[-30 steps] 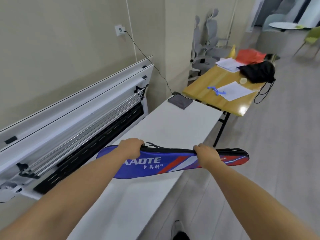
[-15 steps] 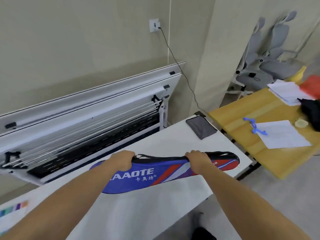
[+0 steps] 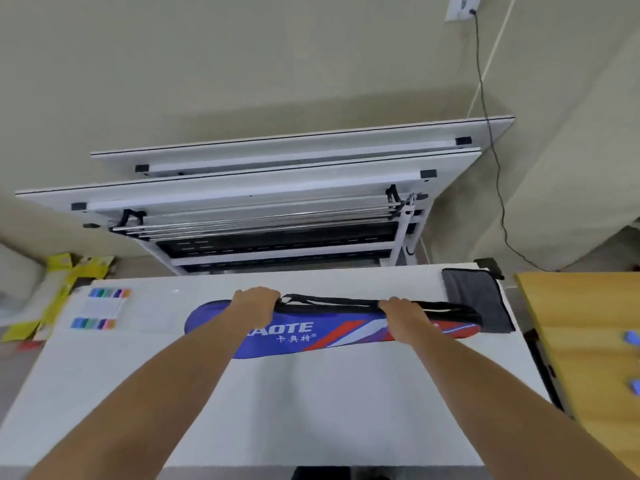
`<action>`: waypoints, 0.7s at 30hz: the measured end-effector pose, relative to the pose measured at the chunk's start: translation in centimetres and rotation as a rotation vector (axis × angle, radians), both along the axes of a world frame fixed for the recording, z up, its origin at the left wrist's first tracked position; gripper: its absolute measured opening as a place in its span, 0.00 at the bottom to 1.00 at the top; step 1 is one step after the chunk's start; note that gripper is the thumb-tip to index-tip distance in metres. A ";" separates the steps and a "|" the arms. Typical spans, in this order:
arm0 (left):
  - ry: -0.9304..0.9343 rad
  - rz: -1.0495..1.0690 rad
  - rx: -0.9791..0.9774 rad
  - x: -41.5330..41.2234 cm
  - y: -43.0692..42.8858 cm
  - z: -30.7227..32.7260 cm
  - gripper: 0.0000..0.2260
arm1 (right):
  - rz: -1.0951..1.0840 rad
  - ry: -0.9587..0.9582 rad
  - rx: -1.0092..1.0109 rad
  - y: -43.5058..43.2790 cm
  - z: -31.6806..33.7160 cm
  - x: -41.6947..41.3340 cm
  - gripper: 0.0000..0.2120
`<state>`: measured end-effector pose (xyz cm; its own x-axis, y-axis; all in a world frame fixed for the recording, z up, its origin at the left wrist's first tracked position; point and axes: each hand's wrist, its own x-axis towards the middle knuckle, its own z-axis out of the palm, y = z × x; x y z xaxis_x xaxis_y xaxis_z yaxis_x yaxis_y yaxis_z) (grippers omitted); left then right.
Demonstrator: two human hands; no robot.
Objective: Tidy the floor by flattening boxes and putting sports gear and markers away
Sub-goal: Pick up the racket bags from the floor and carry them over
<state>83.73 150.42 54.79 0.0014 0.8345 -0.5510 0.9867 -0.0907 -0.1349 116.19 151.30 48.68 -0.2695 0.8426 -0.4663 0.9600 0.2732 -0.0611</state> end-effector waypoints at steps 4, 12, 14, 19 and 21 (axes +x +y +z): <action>0.069 0.024 -0.046 -0.5 1.5 -1.5 0.19 | 0.027 -0.008 -0.032 2.7 -2.4 -1.2 0.26; 0.087 -0.074 0.076 -2.6 7.3 -7.6 0.28 | 0.013 -0.060 -0.068 9.0 -6.2 -3.2 0.23; 0.083 -0.072 0.139 -2.9 8.5 -9.2 0.39 | 0.010 -0.067 -0.010 10.8 -7.1 -3.7 0.21; -0.037 -0.099 0.067 -2.8 8.5 -13.8 0.38 | -0.049 -0.132 0.008 13.4 -10.6 -3.6 0.21; -0.100 -0.107 0.016 -2.8 7.2 -15.7 0.36 | -0.052 -0.123 0.030 13.6 -11.6 -3.2 0.27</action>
